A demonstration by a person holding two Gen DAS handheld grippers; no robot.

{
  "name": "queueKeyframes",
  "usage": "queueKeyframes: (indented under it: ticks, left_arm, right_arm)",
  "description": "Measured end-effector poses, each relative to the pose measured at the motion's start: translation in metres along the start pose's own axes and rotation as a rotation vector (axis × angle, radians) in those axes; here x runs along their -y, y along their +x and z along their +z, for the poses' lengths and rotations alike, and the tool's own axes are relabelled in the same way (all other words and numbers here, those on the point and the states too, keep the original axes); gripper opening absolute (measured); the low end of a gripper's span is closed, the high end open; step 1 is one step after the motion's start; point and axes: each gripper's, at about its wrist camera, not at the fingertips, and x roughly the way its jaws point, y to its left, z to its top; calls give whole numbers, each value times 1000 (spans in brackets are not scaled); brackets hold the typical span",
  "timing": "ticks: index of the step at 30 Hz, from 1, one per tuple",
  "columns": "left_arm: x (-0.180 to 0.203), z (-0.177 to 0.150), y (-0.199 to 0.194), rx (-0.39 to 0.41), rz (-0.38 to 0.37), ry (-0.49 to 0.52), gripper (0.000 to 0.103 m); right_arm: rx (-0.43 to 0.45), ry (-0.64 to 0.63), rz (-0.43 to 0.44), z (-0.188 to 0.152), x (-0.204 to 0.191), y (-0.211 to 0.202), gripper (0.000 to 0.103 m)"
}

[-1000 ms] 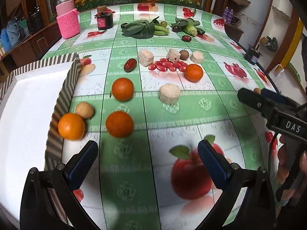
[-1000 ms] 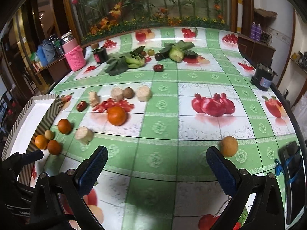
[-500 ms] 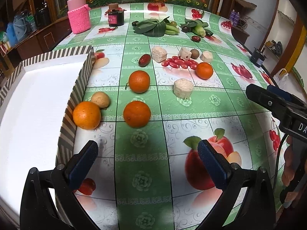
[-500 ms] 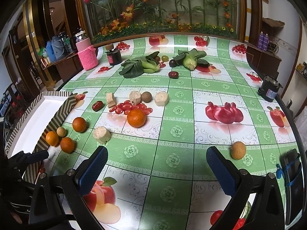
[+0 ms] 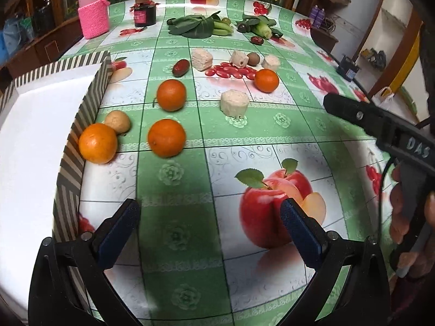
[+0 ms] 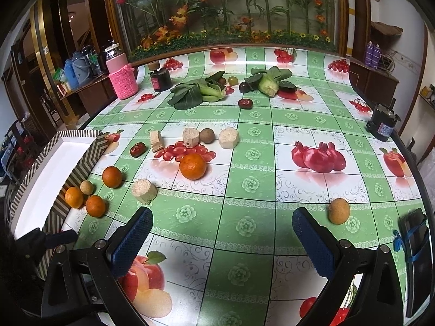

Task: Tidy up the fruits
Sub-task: 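Move both tools toward the oranges and cakes on the tablecloth, then grasp an orange with the left tool while the right tool grasps a beige round cake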

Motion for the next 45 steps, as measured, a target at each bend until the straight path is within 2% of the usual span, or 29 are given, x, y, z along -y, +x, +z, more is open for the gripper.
queueKeyframes:
  ticks: [6,10,19,22,24,26,28,29,35,37,40,45]
  left_arm:
    - [-28,-1,-8,6,29,-50,103]
    - [-45,5,-15,34,39,-87,103]
    - [-52,22,-13,58,103,-57,103]
    - [-51,25,-8,53,113,-34,102]
    - [-50,27,-5,50,116,-15,102]
    - [-50,29,-1,44,121,1,95]
    - [-52,32,2,32,108,6,92]
    - [-53,34,4,27,103,8,85]
    - [-52,39,1,38,94,37,64]
    - [-51,40,-2,42,94,56,60]
    - [-53,40,-3,47,109,73,60]
    - [-59,37,-7,48,76,69,60]
  right_arm:
    - [-8,-48,42,4,-15,6,103]
    - [-19,-127,81,10,-36,18,102]
    - [-84,-259,137,21,-70,53,86]
    - [-114,-296,156,21,-78,65,75]
    - [-134,-312,154,20,-82,73,61]
    - [-164,-331,159,17,-84,83,48]
    - [-150,-335,153,17,-82,82,36]
    - [-146,-326,157,17,-80,81,30]
    - [-147,-275,191,17,-67,78,29]
    - [-146,-272,193,16,-67,78,29]
    - [-149,-265,204,17,-66,77,29]
    - [-150,-263,203,15,-65,76,29]
